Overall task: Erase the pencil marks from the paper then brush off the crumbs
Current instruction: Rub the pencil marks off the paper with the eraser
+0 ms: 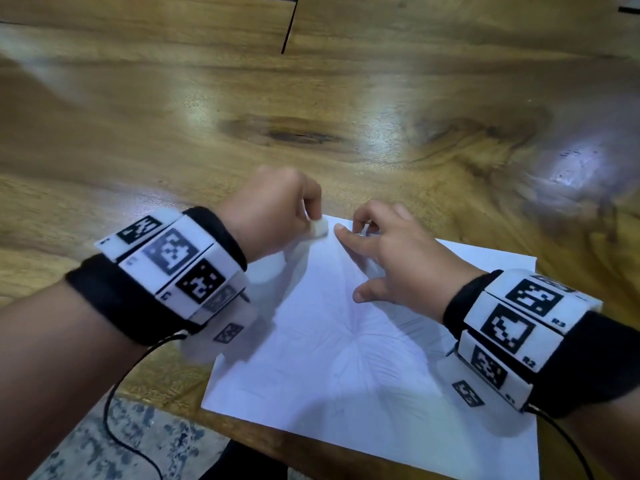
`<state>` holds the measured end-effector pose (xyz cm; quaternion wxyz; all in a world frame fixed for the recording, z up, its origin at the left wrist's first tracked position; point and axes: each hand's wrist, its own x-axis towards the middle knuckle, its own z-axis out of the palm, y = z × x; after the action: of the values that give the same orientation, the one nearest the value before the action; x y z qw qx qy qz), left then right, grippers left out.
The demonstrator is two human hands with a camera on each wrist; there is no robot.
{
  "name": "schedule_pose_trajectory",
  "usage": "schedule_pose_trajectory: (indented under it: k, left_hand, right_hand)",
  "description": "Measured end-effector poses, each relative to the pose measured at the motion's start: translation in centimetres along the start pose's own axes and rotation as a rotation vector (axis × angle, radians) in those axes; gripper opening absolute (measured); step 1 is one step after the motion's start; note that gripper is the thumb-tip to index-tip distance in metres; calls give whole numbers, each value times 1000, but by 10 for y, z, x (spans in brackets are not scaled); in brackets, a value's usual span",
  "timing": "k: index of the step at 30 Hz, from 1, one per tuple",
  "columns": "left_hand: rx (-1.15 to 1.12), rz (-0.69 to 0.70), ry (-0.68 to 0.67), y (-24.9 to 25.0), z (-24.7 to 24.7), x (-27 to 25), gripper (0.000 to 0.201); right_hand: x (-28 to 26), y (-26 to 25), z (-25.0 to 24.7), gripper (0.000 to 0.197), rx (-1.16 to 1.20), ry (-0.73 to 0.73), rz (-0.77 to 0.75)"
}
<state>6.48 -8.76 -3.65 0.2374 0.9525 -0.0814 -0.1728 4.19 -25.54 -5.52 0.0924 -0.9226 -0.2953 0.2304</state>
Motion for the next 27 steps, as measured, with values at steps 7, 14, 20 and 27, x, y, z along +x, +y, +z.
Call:
schedule_pose_trajectory:
  k: [7, 14, 20, 27]
  left_hand:
    - [83, 171, -219, 3, 15, -25, 10]
    - [113, 142, -70, 8, 10, -16, 5]
    - [109, 121, -131, 5, 5, -10, 11]
    - [147, 218, -190, -3, 18, -33, 4]
  right_hand:
    - [2, 2, 3, 82, 2, 6, 12]
    - [2, 1, 3, 80, 8, 5, 21]
    - [1, 1, 3, 81, 4, 8, 25]
    - [1, 2, 4, 81, 9, 8, 18]
